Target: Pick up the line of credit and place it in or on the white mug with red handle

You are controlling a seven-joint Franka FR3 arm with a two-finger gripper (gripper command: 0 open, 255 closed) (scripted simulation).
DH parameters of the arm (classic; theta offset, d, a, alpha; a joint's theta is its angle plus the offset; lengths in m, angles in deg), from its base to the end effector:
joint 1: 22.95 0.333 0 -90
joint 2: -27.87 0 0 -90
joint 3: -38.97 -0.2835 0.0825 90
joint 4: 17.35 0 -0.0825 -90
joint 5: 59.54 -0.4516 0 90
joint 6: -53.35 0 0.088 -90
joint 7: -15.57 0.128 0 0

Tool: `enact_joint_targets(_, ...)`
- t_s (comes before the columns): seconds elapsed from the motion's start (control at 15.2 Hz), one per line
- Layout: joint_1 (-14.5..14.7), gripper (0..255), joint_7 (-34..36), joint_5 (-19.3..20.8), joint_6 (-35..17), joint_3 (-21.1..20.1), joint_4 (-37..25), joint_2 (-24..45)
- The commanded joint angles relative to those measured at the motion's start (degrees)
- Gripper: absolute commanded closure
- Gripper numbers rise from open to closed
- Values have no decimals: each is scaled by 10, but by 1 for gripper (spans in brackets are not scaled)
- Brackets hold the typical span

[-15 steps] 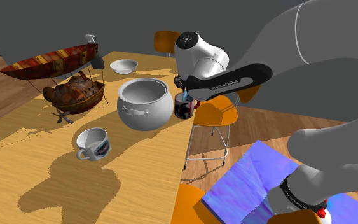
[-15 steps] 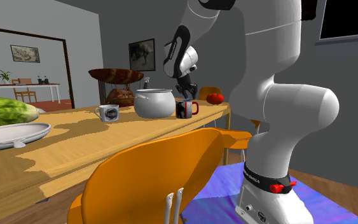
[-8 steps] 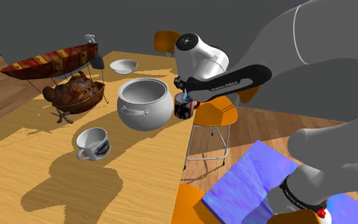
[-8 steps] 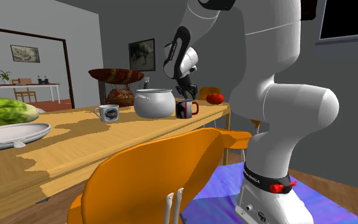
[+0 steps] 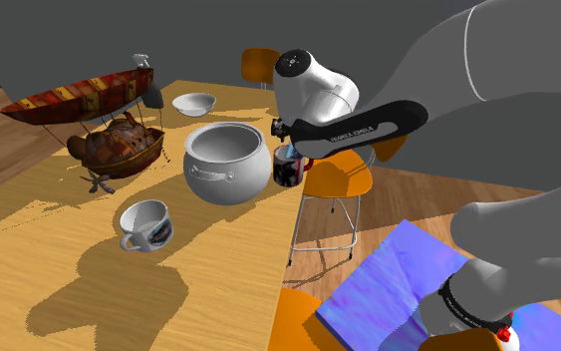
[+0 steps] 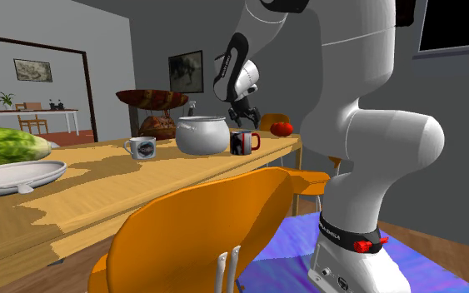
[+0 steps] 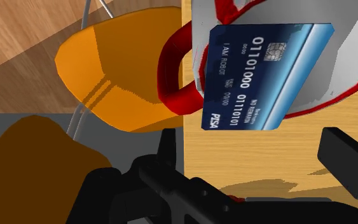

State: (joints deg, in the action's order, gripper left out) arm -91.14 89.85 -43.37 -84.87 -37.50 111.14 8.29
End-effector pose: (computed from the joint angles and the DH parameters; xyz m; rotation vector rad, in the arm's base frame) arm 0.5931 0.0746 0.3404 2.4839 -1.2497 0.7441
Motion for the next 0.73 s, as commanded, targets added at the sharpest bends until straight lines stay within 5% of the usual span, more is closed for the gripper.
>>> enact_joint_targets(0.0, 50, 0, -14, -20, 24, 43, -5, -15)
enact_joint_targets(0.13, 96, 0, -30, -45, 53, 81, -13, -35)
enact_joint_targets(0.66, 95, 0, -31, -46, 53, 81, -13, -36)
